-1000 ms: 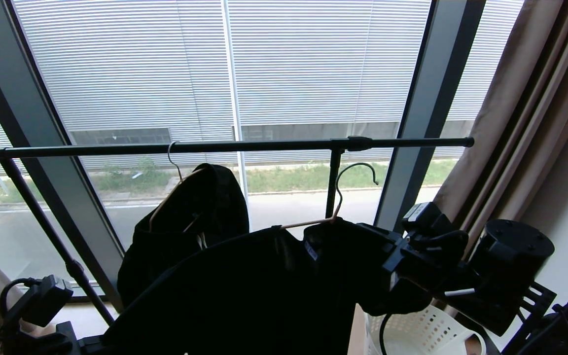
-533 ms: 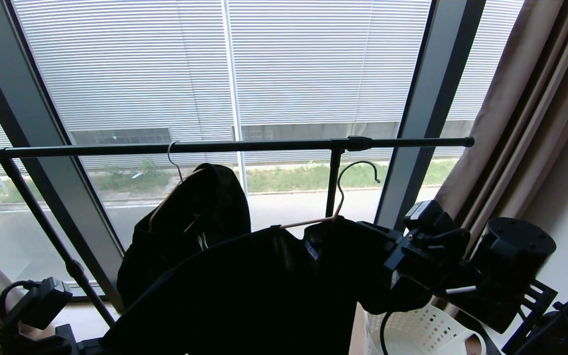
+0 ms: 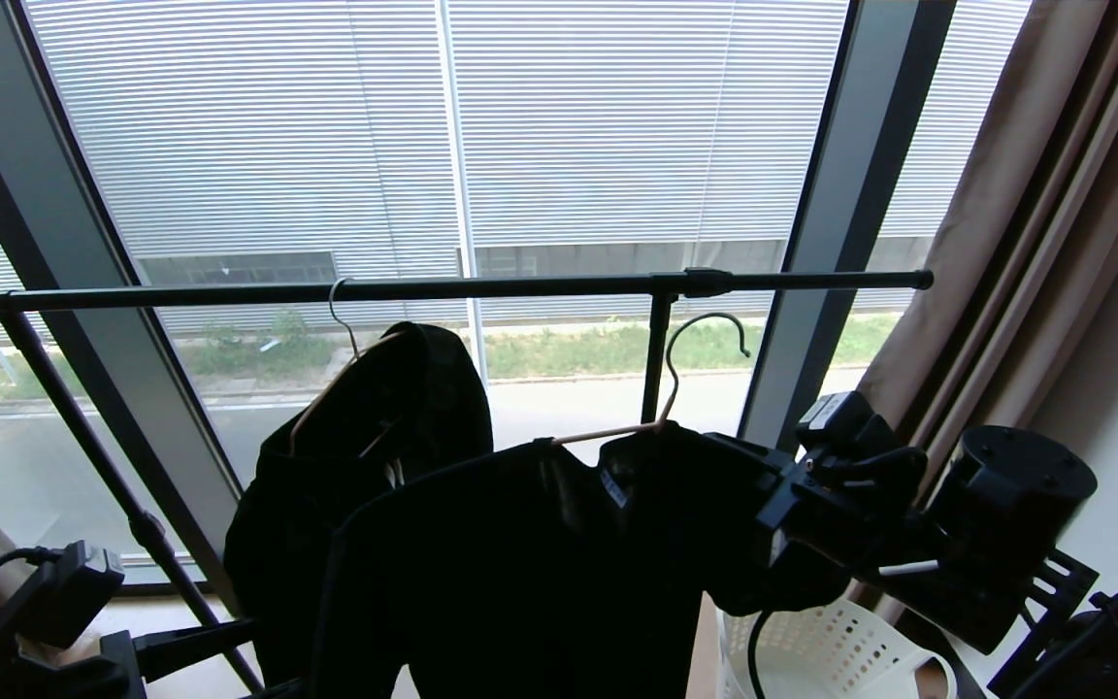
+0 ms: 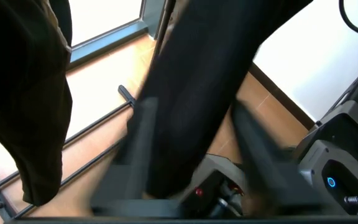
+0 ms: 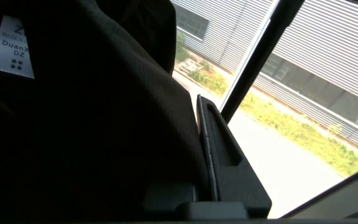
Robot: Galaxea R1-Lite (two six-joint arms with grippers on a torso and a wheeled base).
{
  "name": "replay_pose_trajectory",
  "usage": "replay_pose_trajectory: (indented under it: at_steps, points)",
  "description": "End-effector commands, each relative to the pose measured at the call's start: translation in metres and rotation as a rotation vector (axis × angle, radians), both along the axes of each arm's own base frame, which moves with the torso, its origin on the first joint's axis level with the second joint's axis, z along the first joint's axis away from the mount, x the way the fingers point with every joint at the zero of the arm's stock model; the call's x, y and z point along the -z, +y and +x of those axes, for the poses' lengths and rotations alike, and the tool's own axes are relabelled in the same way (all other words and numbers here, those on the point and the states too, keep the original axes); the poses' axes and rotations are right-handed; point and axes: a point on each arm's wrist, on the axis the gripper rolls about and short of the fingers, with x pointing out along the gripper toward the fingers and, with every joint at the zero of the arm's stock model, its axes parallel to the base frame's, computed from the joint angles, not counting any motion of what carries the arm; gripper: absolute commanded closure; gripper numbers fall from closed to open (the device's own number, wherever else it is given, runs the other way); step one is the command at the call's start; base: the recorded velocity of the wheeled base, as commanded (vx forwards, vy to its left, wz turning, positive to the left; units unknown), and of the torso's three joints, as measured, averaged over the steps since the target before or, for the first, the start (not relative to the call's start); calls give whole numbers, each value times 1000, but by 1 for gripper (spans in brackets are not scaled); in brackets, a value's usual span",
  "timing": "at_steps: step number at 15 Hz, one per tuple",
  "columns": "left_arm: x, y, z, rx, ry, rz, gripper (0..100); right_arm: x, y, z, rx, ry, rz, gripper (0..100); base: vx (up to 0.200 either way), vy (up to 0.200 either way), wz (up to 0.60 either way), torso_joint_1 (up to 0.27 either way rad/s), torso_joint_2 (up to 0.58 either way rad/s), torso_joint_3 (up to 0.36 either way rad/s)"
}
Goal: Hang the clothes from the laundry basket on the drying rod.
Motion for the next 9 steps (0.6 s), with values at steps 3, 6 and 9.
replay_pose_trajectory:
  at_steps: [3,6,9]
  points:
    - [-53,0,9,-54,-166,-89,0,6,2,0,-6,18,-13,100,0,0,0,0,0,0]
    - [-101,-19,35,34,-120,-81,0,14,8,-4,-32,47,-33,100,0,0,0,0,0,0]
    - [-125,-51,51,82,-129,36,0,19,16,-10,-68,58,-45,100,0,0,0,0,0,0]
